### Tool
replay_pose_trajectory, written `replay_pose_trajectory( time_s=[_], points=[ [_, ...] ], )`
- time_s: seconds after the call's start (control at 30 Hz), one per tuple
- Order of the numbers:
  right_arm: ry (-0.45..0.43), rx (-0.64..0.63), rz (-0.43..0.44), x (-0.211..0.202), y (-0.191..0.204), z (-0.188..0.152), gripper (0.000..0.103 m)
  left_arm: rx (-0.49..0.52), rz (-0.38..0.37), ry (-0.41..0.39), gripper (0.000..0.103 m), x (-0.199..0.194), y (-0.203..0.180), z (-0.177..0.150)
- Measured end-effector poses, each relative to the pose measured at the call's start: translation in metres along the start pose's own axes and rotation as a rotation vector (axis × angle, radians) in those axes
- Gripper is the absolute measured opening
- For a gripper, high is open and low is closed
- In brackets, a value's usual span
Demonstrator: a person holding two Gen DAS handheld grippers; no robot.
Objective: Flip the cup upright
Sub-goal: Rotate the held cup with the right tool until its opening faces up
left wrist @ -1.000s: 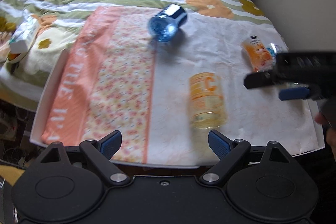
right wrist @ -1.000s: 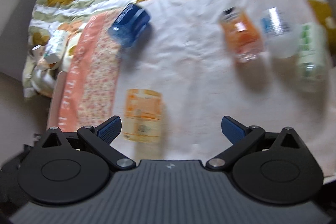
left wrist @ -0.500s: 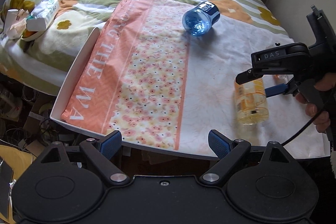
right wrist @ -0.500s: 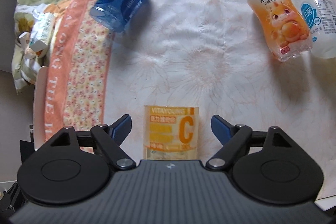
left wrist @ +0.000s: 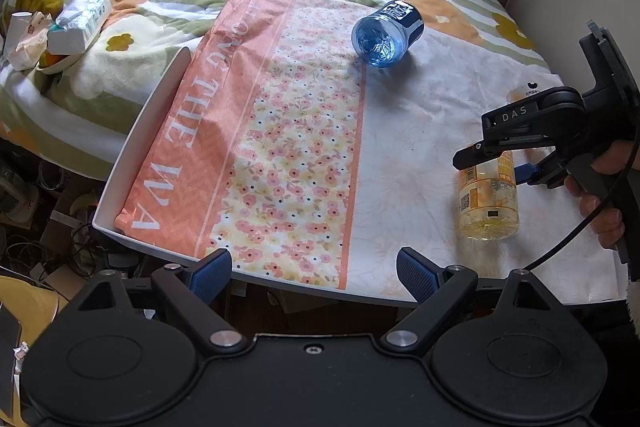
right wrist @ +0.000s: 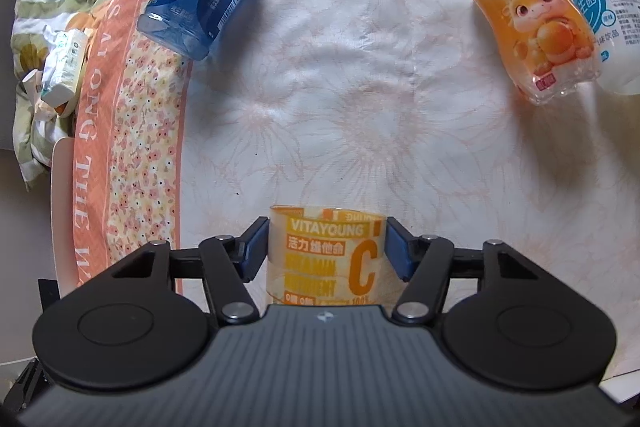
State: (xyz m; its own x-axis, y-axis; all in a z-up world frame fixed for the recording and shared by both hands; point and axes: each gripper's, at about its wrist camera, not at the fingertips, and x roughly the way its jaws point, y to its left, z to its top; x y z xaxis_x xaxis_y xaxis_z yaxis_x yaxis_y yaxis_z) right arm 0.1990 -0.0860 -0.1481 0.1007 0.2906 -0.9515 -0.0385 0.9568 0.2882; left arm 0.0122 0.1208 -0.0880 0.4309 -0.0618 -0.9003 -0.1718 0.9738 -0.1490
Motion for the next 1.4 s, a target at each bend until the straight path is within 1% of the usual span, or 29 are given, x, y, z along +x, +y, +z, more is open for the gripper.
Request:
replay_pose_trajectory(
  time_s=[0.13, 0.27, 0.4, 0.53, 0.77, 0.93, 1.1, 1.4],
  points=[
    [-0.014, 0.005, 0.016, -0.004, 0.0, -0.002, 0.073, 0.006, -0.002, -0.005, 0.092, 0.0, -0.001, 0.001],
    [-0.059, 0.0, 0.046, -0.016, 0.004, -0.006, 0.073, 0.012, -0.005, -0.012, 0.092, -0.002, -0.003, 0.003],
    [-0.167, -0.072, 0.045, -0.034, 0.017, -0.017, 0.072, 0.018, -0.008, -0.021, 0.092, -0.005, -0.004, 0.006],
    [-0.297, -0.156, 0.053, -0.042, 0.03, -0.032, 0.072, 0.024, -0.007, -0.025, 0.092, -0.005, -0.005, 0.007],
    [-0.502, -0.294, 0.03, -0.033, 0.047, -0.055, 0.072, 0.045, 0.003, -0.005, 0.092, -0.001, -0.006, 0.004],
    [-0.593, -0.381, 0.008, -0.023, 0.048, -0.072, 0.072, 0.05, 0.01, 0.006, 0.092, 0.002, -0.005, 0.0],
    [-0.649, -0.42, 0.016, -0.02, 0.045, -0.083, 0.072, 0.064, 0.019, 0.019, 0.092, 0.005, -0.007, -0.003],
    [-0.638, -0.439, 0.009, -0.026, 0.038, -0.104, 0.072, 0.088, 0.01, 0.036, 0.092, 0.008, -0.014, -0.008]
  ],
)
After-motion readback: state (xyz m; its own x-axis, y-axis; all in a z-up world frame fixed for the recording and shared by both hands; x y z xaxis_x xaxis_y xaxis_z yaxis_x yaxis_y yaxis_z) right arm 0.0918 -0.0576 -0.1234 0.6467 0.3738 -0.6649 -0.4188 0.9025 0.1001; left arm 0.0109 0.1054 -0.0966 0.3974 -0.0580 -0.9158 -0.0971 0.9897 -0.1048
